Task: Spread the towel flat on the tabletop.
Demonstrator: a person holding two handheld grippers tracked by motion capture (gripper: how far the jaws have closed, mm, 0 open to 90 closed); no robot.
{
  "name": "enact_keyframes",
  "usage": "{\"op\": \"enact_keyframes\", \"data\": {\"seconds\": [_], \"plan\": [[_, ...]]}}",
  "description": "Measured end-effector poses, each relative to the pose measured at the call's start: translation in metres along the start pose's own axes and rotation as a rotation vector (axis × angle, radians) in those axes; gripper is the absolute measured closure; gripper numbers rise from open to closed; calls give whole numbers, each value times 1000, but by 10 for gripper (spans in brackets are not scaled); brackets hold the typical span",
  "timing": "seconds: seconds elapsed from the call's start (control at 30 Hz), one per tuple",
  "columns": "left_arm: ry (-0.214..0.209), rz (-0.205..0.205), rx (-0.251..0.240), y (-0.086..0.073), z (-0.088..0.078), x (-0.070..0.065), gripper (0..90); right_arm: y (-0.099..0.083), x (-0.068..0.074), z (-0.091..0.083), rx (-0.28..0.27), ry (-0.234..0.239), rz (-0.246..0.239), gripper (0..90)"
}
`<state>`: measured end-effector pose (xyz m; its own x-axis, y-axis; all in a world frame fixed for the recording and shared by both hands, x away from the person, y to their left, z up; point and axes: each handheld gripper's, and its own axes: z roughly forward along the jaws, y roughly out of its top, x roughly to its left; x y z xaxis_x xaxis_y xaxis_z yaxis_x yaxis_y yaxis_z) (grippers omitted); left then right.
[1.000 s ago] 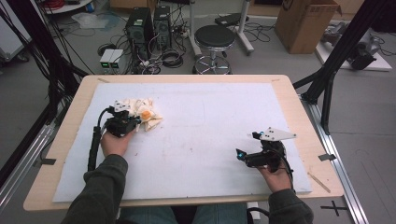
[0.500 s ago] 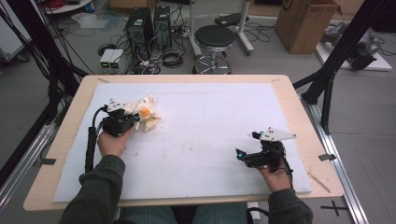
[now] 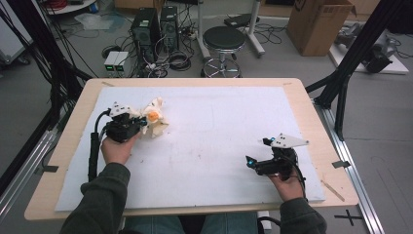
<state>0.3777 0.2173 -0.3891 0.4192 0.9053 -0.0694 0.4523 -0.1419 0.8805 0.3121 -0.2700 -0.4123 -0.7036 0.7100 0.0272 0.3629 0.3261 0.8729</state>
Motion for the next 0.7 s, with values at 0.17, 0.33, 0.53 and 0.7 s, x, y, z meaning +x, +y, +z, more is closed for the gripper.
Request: {"op": "enact_keyframes", "data": {"seconds": [0.17,0.33,0.53,0.7], "plan": [[-27,28,-13,9,-3,-8,832,0,0,1,2,2,-4,37],[-62,30,-31,15,-7,-15,833,0,0,1,3,2,-5,37],[-98,33,-50,18,-11,-22,833,0,0,1,1,3,-7,37],[-130,33,-61,19,-13,-28,833,1,0,2,-1,6,-6,37]]}}
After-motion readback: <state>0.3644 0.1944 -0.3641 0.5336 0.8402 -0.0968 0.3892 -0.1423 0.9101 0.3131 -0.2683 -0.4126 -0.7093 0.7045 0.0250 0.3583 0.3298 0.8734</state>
